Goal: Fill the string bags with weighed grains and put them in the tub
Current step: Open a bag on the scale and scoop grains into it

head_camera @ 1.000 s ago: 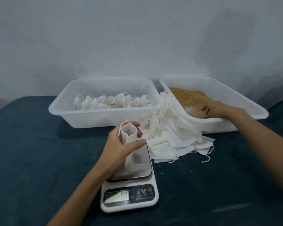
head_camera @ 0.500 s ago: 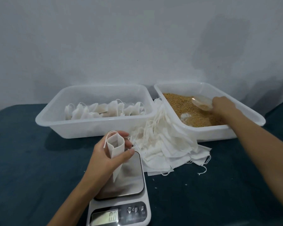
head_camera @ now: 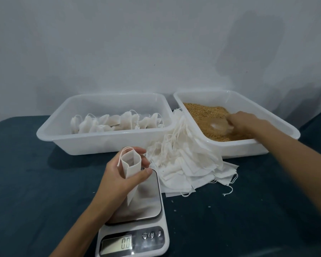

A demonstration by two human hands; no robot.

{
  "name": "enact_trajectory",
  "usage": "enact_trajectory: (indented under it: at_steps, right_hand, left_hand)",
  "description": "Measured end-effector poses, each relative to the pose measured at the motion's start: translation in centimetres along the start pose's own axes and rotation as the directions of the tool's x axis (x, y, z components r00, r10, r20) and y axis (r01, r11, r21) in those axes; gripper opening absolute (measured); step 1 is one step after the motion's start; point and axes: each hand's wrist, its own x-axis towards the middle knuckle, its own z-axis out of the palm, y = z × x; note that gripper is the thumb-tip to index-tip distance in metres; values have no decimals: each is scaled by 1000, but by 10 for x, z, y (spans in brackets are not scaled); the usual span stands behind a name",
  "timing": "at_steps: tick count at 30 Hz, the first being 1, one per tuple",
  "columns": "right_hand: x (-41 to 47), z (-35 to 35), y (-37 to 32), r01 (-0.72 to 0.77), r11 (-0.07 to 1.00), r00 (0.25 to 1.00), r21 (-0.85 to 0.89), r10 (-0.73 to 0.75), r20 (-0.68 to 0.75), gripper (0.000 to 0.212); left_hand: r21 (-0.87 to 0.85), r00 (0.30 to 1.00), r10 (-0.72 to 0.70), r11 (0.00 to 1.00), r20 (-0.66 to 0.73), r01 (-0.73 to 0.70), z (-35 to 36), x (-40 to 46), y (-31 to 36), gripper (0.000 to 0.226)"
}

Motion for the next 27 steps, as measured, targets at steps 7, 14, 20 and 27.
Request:
enact_trajectory:
  at_steps: [7,14,20,27]
  right_hand:
    - [-13,-11,-19,132,969,988,207,-146,51,33]
    - [-26,-2,11,24,953,999,303,-9,-49,22]
    - [-32,6,20,-24,916,994,400,66,-91,17]
    - [-45,-5,11,66,858,979,509,44,-200,15]
  left_hand:
    - [11,1000,-22,1000,-7,22,-1,-1,1,42]
    - [-4,1000,-15,1000,-18,15,-2,-1,1,45]
    - [-3,1000,-1,1000,-15,1,0,-1,0,41]
    - [-12,1000,16,1000,-7,-16,0,0,-4,36]
